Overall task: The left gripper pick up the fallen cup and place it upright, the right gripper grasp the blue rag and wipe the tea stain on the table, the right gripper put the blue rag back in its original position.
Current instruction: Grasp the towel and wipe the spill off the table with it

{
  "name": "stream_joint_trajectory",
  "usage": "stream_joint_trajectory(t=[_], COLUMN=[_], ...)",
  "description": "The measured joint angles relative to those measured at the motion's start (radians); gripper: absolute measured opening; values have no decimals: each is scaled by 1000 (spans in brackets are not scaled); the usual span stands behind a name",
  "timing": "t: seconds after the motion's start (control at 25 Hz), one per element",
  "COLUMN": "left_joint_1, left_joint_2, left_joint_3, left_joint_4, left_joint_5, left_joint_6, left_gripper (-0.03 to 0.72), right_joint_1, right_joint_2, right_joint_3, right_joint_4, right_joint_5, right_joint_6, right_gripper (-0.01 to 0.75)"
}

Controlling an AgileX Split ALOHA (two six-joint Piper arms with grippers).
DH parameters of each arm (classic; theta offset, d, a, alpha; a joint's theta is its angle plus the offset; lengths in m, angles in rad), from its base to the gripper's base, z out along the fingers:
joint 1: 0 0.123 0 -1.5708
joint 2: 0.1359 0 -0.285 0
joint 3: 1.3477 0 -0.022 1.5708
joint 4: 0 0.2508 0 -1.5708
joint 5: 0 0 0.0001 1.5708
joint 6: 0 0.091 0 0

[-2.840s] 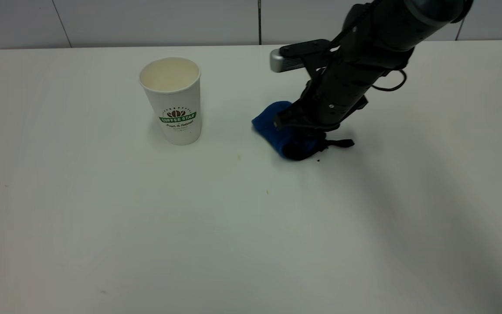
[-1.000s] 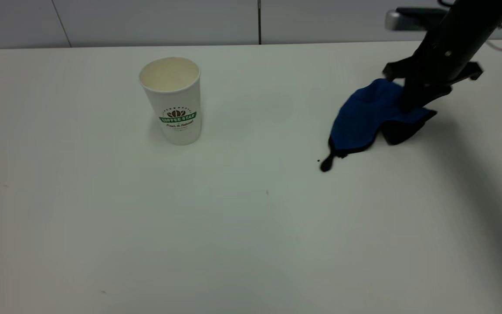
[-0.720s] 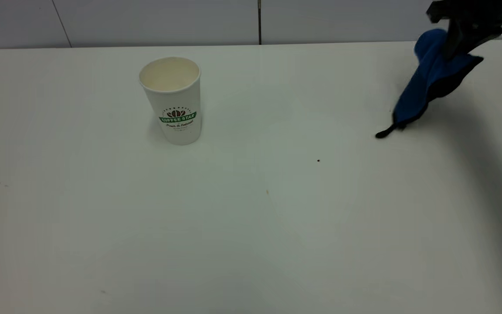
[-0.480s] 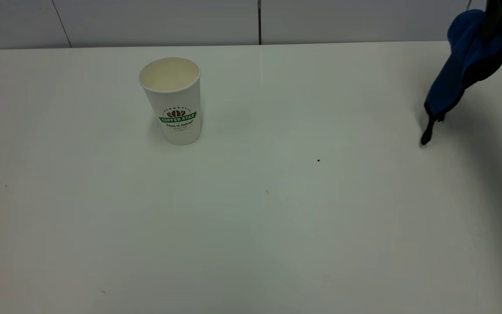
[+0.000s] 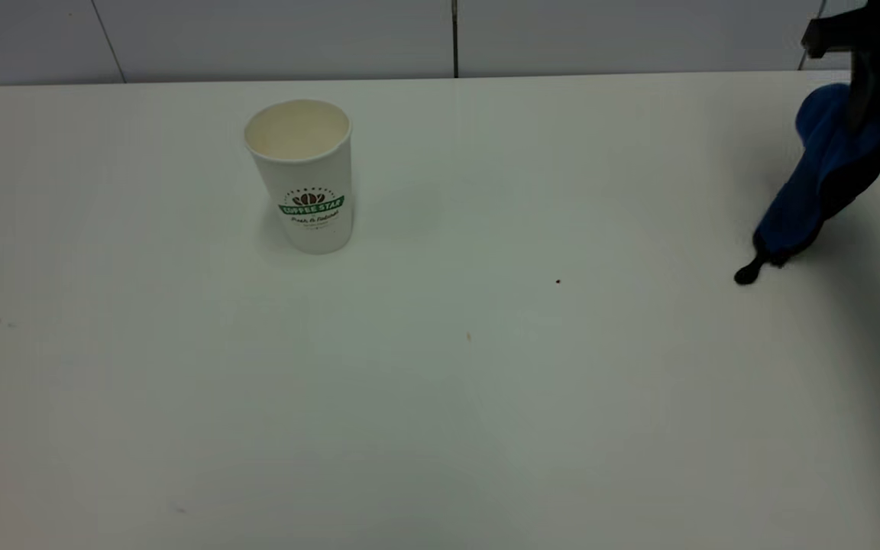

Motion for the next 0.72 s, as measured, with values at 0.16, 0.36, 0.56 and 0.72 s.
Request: stream_joint_trajectory(t=[0.16,0.36,0.56,0.72], left_joint_1=[0,0,0,0], left_joint_2=[0,0,0,0], left_joint_3=[0,0,0,0], left_joint_4=[0,0,0,0], left_joint_5=[0,0,0,0], left_joint_6=[0,0,0,0], left_gripper=[265,265,265,265], right_joint_1=[23,40,39,29], right_joint_2=[62,114,139,139], right_joint_3=[0,0,0,0], right_joint_4=[137,255,248,196], right_joint_5=[-65,-111,-132,-139], right_joint_6=[-84,-155,-160,-116], right_gripper=[46,50,144,380])
